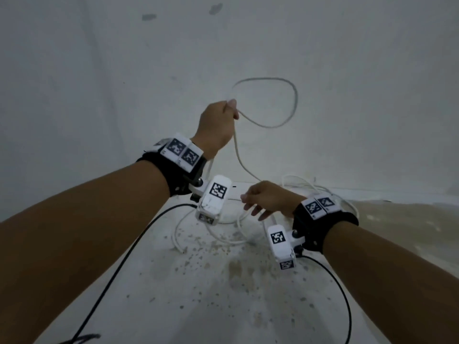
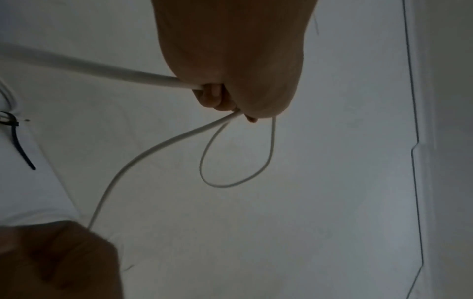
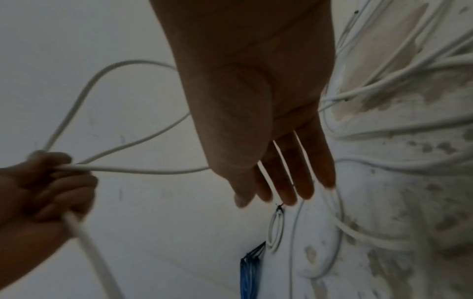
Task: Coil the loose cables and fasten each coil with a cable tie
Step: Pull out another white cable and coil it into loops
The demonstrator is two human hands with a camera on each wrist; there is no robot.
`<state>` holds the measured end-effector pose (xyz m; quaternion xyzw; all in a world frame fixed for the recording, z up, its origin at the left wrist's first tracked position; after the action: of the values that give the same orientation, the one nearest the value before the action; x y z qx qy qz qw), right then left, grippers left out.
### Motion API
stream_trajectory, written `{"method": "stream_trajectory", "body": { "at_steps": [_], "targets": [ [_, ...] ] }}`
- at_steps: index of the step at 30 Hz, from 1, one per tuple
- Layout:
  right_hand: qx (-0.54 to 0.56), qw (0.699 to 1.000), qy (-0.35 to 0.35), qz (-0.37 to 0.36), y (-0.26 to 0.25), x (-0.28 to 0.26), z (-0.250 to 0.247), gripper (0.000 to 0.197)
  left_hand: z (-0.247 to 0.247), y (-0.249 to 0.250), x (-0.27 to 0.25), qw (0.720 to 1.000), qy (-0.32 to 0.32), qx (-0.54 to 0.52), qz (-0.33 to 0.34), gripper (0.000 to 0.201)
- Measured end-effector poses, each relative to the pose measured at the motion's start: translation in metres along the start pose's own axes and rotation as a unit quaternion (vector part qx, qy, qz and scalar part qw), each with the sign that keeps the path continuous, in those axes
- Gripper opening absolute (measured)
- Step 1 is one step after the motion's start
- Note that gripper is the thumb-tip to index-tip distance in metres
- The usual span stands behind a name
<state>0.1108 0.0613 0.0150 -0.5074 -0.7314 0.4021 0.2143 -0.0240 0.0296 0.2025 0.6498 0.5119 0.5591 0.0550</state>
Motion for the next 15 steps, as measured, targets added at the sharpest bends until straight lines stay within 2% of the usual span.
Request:
{"method": "stream_trajectory", "body": {
  "at_steps": [1,3,6,10,11,13,15],
  "targets": [
    [0.024,0.999,0.028,0.0,0.002,0.003,-0.002,0.03,-0.012,-0.008,0.005,0.998,0.02,-0.042,-0.036,0.044],
    [0.14,0.988,0.069,0.005,0.003,0.006,-0.008,0.03,-0.032,-0.022,0.01,0.983,0.048,-0.145,-0.105,0.043],
    [0.288,0.958,-0.002,-0.008,-0.016,0.009,0.006,0.045,-0.05,-0.029,0.007,0.938,0.075,-0.296,-0.163,0.038],
    [0.409,0.905,-0.114,-0.036,-0.058,0.008,0.029,0.054,-0.071,-0.032,0.01,0.899,0.128,-0.385,-0.162,0.04],
    [0.387,0.909,-0.147,-0.047,-0.067,0.003,0.035,0.054,-0.078,-0.037,0.011,0.893,0.158,-0.387,-0.168,0.041],
    [0.234,0.949,-0.186,-0.097,-0.081,-0.009,0.047,0.051,-0.091,-0.047,0.01,0.879,0.219,-0.384,-0.178,0.042],
    [0.045,0.975,-0.159,-0.15,-0.082,-0.017,0.05,0.045,-0.102,-0.058,0.009,0.866,0.265,-0.374,-0.199,0.043]
  ]
}}
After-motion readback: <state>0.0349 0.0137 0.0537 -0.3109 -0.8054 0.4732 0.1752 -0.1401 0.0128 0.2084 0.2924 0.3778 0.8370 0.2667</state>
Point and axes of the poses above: each hand's wrist, its own x-axis towards the middle knuckle, its own z-axis out of the palm, y = z × x, the point moved 9 cm from there along x, towards the middle knuckle, and after that the axes turned 4 degrees about z, right-handed, at the moved point
